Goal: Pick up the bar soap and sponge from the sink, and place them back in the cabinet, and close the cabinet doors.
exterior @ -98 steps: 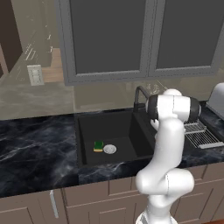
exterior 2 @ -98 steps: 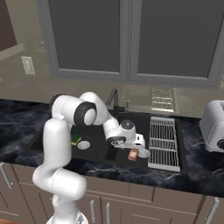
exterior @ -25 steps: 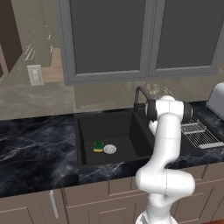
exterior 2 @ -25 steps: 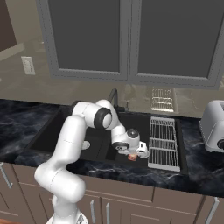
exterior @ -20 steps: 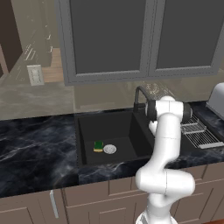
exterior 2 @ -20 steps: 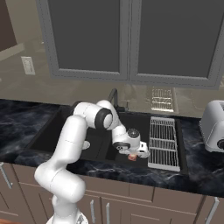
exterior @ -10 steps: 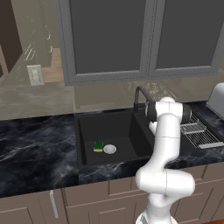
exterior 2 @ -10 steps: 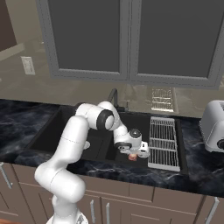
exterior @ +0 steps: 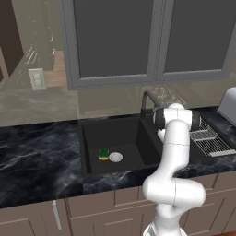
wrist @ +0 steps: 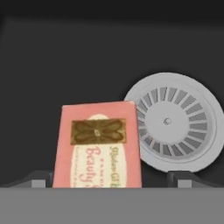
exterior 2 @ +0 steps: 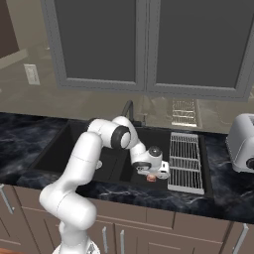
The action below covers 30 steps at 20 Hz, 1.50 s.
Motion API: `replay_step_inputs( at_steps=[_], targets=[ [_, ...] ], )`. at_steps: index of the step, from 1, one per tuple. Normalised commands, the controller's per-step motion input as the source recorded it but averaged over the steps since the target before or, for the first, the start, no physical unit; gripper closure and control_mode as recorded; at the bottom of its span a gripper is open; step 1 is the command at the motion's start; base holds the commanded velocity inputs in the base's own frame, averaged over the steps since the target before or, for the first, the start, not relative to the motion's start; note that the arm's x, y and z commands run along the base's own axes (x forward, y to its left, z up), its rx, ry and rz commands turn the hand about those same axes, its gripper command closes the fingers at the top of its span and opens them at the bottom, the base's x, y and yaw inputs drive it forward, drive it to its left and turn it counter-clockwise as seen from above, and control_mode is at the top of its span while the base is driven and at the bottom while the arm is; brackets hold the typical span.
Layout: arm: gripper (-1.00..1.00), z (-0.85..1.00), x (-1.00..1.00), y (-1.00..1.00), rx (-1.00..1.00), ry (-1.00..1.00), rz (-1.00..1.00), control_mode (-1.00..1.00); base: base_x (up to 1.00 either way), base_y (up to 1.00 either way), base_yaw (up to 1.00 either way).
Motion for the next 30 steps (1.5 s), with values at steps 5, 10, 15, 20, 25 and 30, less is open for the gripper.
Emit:
replay_step_inputs(
  at_steps=[5, 10, 15, 20, 25, 30],
  targets=[
    [-1.00, -0.14, 0.00, 0.00, 0.00, 0.06, 0.00, -1.00, 0.00, 0.00, 0.00],
    [1.00, -0.14, 0.00, 0.00, 0.00, 0.06, 0.00, -1.00, 0.00, 0.00, 0.00],
    [1.00, -0.01, 0.00, 0.00, 0.00, 0.01, 0.00, -1.00, 0.00, 0.00, 0.00],
    [1.00, 0.00, 0.00, 0.00, 0.00, 0.00, 0.00, -1.00, 0.00, 0.00, 0.00],
    [1.00, 0.06, 0.00, 0.00, 0.00, 0.00, 0.00, -1.00, 0.00, 0.00, 0.00],
    [1.00, 0.34, -0.08, 0.00, 0.00, -0.01, 0.00, -1.00, 0.00, 0.00, 0.00]
  ],
)
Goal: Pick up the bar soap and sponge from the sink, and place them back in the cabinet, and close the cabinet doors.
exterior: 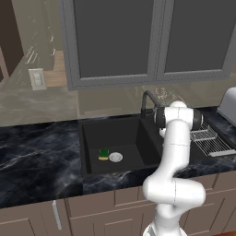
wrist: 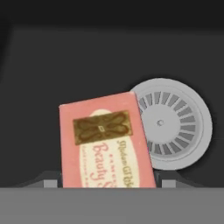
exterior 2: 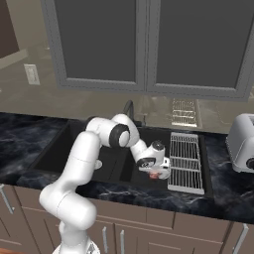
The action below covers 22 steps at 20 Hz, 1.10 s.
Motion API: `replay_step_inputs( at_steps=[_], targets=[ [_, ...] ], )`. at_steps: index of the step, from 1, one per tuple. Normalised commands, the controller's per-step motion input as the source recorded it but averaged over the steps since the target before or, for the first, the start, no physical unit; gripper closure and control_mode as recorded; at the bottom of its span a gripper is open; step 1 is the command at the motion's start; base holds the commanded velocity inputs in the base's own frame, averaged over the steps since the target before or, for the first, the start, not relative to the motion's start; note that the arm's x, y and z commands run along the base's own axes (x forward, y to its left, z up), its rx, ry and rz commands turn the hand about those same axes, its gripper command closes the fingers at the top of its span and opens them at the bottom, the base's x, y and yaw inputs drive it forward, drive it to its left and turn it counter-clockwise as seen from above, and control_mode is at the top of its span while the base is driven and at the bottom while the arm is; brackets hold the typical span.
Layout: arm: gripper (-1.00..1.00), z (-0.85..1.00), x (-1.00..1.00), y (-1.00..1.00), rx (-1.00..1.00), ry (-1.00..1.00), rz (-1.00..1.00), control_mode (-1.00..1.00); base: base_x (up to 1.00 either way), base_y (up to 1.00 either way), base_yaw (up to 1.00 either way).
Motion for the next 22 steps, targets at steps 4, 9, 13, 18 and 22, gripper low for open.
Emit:
replay_step_inputs(
  at_steps=[4, 9, 13, 18, 22],
  targets=[
    [1.00, 0.41, -0.10, 0.00, 0.00, -0.01, 0.00, -1.00, 0.00, 0.00, 0.00],
    [1.00, 0.44, -0.11, 0.00, 0.00, 0.00, 0.00, -1.00, 0.00, 0.00, 0.00],
    [1.00, 0.48, -0.09, 0.00, 0.00, 0.00, 0.00, -1.00, 0.00, 0.00, 0.00],
    [1.00, 0.54, -0.14, 0.00, 0.00, 0.00, 0.00, -1.00, 0.00, 0.00, 0.00],
    [1.00, 0.57, -0.20, 0.00, 0.00, 0.00, 0.00, -1.00, 0.00, 0.00, 0.00]
  ],
)
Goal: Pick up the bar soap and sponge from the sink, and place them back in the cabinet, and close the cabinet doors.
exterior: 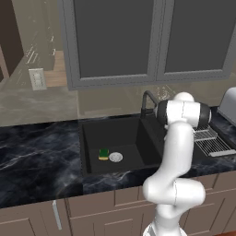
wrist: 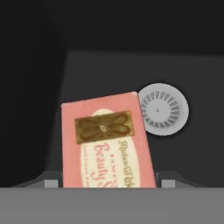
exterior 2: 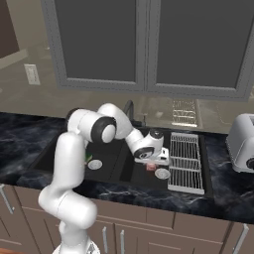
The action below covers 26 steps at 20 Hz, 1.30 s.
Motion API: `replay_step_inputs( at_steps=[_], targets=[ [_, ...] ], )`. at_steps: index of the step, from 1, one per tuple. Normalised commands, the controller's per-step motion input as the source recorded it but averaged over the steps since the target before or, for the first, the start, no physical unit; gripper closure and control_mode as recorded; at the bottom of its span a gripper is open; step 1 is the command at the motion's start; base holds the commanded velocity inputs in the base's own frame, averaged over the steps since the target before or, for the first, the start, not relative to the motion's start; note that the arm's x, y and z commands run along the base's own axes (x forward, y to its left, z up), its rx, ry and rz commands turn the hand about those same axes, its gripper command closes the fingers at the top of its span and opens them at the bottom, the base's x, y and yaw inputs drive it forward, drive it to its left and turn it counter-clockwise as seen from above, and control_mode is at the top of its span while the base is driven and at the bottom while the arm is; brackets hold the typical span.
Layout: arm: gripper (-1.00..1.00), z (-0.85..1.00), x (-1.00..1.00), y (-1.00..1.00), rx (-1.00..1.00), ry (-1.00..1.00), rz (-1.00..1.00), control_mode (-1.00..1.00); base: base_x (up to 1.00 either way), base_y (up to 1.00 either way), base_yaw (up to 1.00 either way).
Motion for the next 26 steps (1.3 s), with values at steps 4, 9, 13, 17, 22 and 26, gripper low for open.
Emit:
replay_step_inputs(
  at_steps=[4, 9, 13, 17, 22, 26],
  targets=[
    [1.00, 0.60, -0.25, 0.01, 0.00, -0.01, 0.00, -1.00, 0.00, 0.00, 0.00],
    [1.00, 0.63, -0.28, 0.05, 0.00, -0.02, 0.00, -1.00, 0.00, 0.00, 0.00],
    [1.00, 0.64, -0.30, 0.14, 0.00, -0.03, 0.00, -1.00, 0.00, 0.00, 0.00],
    [1.00, 0.61, -0.25, 0.19, 0.00, -0.01, -0.02, -1.00, 0.00, 0.00, 0.00],
    [1.00, 0.61, -0.33, 0.17, 0.00, -0.01, 0.00, -1.00, 0.00, 0.00, 0.00],
    [1.00, 0.57, -0.32, 0.16, 0.00, 0.00, 0.00, -1.00, 0.00, 0.00, 0.00]
  ],
)
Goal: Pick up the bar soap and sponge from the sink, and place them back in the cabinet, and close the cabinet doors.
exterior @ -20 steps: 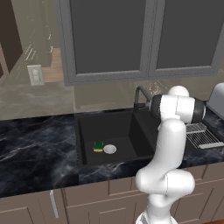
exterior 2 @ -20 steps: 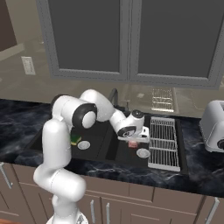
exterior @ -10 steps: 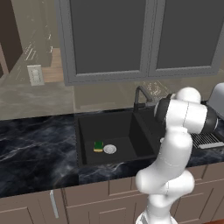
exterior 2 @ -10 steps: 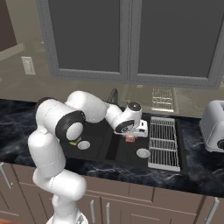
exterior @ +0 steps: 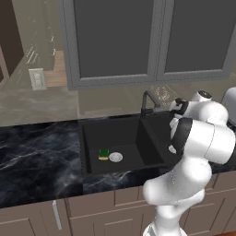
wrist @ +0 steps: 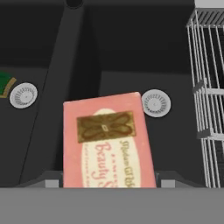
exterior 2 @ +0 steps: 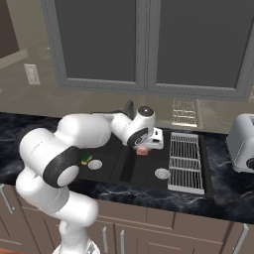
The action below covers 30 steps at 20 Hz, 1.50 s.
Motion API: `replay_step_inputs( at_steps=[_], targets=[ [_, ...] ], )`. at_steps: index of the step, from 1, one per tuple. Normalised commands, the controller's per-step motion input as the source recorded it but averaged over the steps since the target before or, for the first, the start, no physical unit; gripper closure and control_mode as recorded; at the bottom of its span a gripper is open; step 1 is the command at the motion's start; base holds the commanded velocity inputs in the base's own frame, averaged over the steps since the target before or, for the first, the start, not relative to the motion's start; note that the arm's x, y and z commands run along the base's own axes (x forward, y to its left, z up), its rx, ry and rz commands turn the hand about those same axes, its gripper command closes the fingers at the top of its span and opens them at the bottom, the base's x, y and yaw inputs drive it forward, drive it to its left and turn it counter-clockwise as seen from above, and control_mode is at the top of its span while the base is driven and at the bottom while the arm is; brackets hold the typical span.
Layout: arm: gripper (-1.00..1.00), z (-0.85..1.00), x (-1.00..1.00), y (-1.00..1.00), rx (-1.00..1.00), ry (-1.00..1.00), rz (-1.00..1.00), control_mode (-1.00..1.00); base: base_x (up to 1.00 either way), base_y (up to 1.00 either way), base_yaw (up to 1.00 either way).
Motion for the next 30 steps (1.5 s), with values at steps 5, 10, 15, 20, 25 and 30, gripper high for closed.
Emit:
replay_step_inputs(
  at_steps=[5, 10, 15, 20, 25, 30],
  targets=[
    [1.00, 0.60, -0.36, 0.09, 0.00, 0.00, 0.00, -1.00, 0.00, 0.00, 0.00],
    [1.00, 0.57, -0.35, 0.12, 0.00, 0.00, -0.01, -1.00, 0.00, 0.00, 0.00],
    [1.00, 0.46, -0.25, 0.20, 0.00, 0.00, -0.03, -1.00, 0.00, 0.00, 0.00],
    [1.00, 0.34, -0.18, 0.31, 0.00, 0.00, -0.05, -1.00, 0.00, 0.00, 0.00],
    [1.00, 0.31, -0.17, 0.35, 0.00, 0.00, -0.06, -1.00, 0.00, 0.00, 0.00],
    [1.00, 0.36, -0.23, 0.32, 0.00, 0.00, -0.08, -1.00, 0.00, 0.00, 0.00]
  ],
)
